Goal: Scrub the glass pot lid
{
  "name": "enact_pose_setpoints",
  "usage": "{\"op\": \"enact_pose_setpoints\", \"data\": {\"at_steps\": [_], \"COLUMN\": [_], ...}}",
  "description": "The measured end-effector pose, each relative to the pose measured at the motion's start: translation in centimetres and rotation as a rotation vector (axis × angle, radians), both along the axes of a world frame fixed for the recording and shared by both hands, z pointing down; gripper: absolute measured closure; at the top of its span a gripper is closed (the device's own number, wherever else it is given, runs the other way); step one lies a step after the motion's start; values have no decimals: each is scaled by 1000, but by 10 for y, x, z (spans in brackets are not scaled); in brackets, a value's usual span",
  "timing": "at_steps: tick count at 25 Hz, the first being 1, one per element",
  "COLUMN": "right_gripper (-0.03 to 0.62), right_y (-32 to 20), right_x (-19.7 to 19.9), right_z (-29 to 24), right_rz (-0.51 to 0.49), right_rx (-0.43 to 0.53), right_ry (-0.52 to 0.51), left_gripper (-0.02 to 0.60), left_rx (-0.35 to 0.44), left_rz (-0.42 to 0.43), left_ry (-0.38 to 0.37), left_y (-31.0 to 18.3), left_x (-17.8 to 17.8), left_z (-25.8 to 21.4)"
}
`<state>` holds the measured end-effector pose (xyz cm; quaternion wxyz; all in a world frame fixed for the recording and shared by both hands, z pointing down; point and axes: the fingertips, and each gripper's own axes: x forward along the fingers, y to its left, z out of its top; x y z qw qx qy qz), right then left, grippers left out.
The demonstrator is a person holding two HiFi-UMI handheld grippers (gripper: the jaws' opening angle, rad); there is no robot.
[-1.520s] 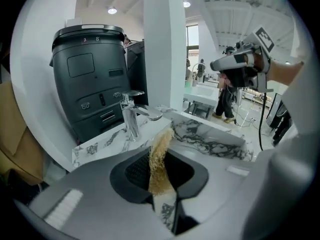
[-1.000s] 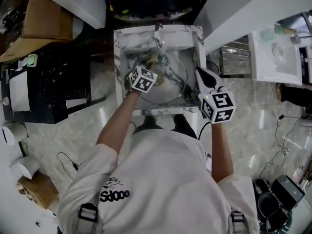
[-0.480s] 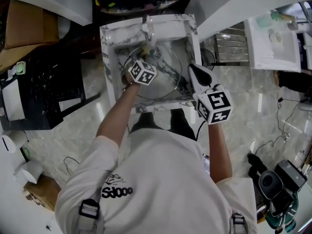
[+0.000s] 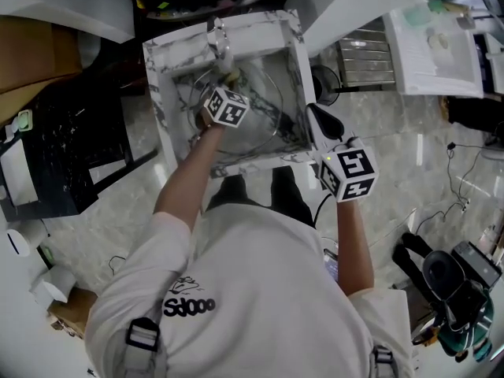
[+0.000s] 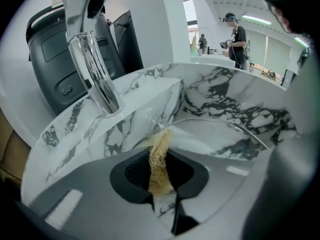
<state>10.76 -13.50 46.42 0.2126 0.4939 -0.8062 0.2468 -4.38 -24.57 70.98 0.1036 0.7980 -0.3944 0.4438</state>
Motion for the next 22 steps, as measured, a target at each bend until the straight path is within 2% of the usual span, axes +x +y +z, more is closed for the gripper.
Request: {"op": "enact_pose_setpoints", "data": {"at_steps": [8, 16, 22], "right_gripper": [591, 591, 591], "right_y": [12, 20, 22], "right_x": [24, 36, 38], "right_z": [4, 4, 3], "right_rz": [45, 48, 41], "right_rx": [-5, 12, 16], "right_ry": [-7, -20, -33], "left_gripper": [525, 525, 525], "left_rx": [-74, -137, -183], "left_rz": [4, 77, 159], "left_ry": [107, 203, 220], "left_y": [8, 24, 40], "left_x": [31, 69, 86], "left_z": [8, 9, 9]}}
